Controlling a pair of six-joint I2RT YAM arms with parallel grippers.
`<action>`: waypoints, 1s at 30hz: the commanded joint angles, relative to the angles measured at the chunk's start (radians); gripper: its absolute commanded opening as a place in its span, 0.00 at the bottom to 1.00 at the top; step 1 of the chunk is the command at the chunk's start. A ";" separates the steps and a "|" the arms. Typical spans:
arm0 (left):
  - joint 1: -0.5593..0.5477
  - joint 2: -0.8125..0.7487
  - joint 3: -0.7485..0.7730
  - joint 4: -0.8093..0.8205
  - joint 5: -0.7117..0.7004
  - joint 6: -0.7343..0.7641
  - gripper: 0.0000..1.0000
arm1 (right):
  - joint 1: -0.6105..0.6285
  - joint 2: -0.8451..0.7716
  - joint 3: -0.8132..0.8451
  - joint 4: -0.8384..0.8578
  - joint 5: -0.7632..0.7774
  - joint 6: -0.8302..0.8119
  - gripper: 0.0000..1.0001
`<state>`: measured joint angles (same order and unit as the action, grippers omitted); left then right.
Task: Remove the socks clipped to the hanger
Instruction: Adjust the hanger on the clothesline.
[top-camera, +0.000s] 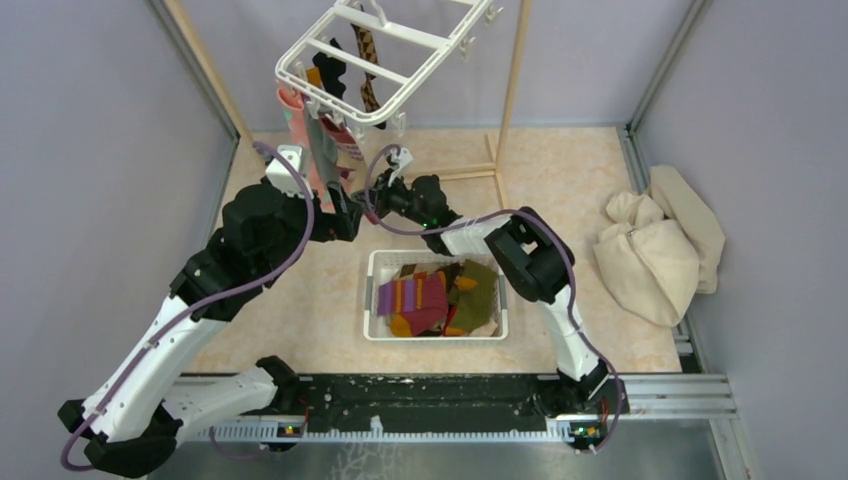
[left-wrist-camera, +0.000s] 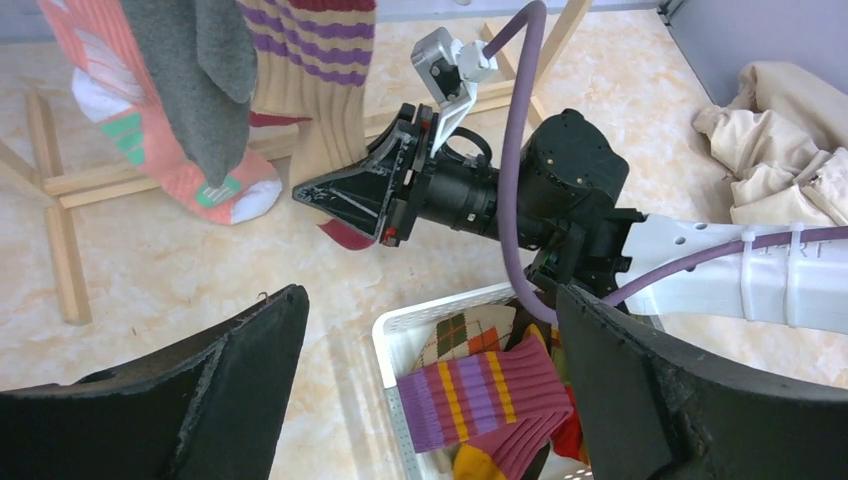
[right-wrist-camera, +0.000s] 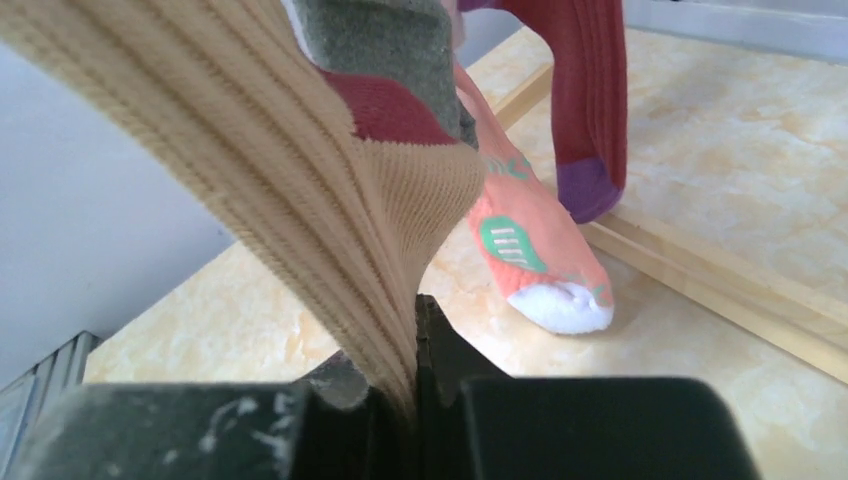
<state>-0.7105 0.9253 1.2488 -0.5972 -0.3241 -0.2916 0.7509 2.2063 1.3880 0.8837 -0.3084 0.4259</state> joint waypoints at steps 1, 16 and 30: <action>0.003 -0.028 0.027 -0.029 -0.036 0.007 0.99 | -0.001 -0.082 -0.019 0.080 -0.065 0.017 0.00; 0.036 -0.005 0.028 0.115 0.001 0.093 0.99 | -0.119 -0.380 -0.303 0.190 -0.590 0.206 0.00; 0.199 0.096 0.080 0.258 0.196 0.114 0.98 | -0.246 -0.400 -0.446 0.830 -0.842 0.793 0.00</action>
<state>-0.5457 1.0012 1.2659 -0.4103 -0.2111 -0.1818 0.5301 1.8225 0.9455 1.4147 -1.0859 1.0241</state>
